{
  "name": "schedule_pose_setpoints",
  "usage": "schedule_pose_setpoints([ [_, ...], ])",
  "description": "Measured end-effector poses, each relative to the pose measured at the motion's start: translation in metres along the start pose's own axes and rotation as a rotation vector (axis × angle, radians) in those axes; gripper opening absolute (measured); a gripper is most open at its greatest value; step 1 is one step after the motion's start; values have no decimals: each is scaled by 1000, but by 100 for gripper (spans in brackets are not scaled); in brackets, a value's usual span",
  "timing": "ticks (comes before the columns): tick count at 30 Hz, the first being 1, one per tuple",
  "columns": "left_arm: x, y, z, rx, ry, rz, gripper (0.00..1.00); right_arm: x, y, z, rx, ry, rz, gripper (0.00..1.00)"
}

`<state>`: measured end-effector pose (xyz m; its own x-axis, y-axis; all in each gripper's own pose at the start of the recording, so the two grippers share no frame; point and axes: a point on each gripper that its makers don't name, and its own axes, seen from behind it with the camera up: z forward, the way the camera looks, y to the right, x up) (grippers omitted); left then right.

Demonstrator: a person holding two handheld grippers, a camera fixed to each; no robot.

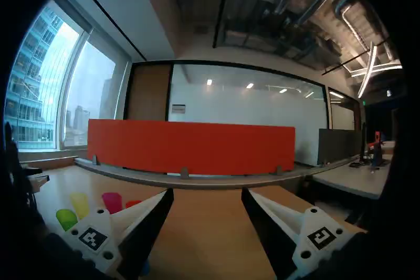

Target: Pour water

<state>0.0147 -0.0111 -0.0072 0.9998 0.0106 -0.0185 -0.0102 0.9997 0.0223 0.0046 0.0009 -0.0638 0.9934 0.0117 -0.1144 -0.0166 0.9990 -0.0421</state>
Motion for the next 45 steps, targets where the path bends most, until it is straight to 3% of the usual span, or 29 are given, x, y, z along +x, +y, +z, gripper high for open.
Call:
schedule_pose_setpoints([
  [14,-2,0,0,0,-1,2,100,-9,-3,3,24,14,-9,100],
  [29,-1,-1,1,0,0,1,100,-44,-15,24,68,18,3,100],
  [45,-1,0,1,0,0,1,100,-80,-10,39,30,-10,32,100],
])
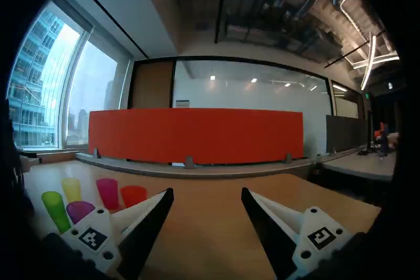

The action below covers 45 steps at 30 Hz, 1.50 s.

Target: Pour water

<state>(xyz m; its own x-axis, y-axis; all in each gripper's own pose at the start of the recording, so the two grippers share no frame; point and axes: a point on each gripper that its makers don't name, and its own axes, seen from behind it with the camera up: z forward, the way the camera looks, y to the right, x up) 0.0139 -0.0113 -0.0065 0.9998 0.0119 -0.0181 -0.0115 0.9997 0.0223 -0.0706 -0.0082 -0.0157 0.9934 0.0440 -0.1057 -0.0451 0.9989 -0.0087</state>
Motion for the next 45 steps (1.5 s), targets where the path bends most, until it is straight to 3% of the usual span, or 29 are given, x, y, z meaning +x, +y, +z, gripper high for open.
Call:
schedule_pose_setpoints([
  [23,0,0,0,0,0,0,100,-24,4,5,-7,-65,9,100],
  [45,0,0,0,0,0,0,100,-26,5,6,-4,-70,11,100],
])
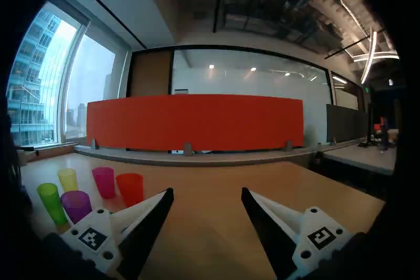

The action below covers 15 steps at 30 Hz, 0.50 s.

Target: Pour water

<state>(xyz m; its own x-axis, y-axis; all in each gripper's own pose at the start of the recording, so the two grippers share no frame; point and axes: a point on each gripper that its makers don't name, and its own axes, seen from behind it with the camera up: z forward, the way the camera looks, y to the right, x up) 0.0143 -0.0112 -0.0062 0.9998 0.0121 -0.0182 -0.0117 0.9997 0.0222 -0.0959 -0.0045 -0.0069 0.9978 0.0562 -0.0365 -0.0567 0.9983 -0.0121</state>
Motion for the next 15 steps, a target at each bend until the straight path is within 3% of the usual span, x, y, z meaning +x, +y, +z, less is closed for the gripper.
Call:
schedule_pose_setpoints([
  [15,0,0,0,0,0,0,100,0,-1,-1,0,0,0,100],
])
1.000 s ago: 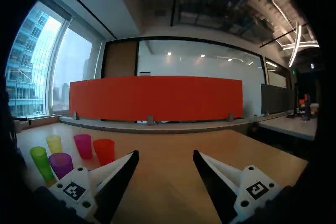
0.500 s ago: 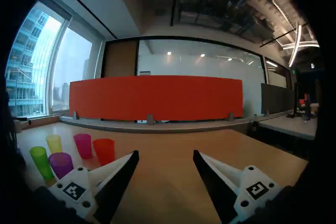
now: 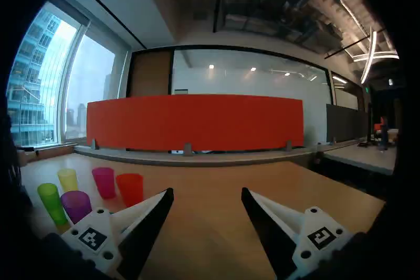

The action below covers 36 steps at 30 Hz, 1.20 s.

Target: Pour water

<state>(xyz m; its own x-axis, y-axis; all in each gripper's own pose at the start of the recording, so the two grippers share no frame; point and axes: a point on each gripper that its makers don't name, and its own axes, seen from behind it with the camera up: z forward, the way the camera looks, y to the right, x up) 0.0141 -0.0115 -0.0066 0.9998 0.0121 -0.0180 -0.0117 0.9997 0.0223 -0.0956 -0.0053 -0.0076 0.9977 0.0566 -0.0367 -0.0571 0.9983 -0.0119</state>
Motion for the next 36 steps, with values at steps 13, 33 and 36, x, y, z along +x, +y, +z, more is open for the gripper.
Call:
schedule_pose_setpoints([
  [13,1,0,0,0,0,0,100,1,0,1,0,0,0,100],
  [33,-1,0,-1,0,0,0,100,0,0,-1,0,0,0,100],
  [36,-1,0,-1,0,0,0,100,0,0,0,0,0,0,100],
])
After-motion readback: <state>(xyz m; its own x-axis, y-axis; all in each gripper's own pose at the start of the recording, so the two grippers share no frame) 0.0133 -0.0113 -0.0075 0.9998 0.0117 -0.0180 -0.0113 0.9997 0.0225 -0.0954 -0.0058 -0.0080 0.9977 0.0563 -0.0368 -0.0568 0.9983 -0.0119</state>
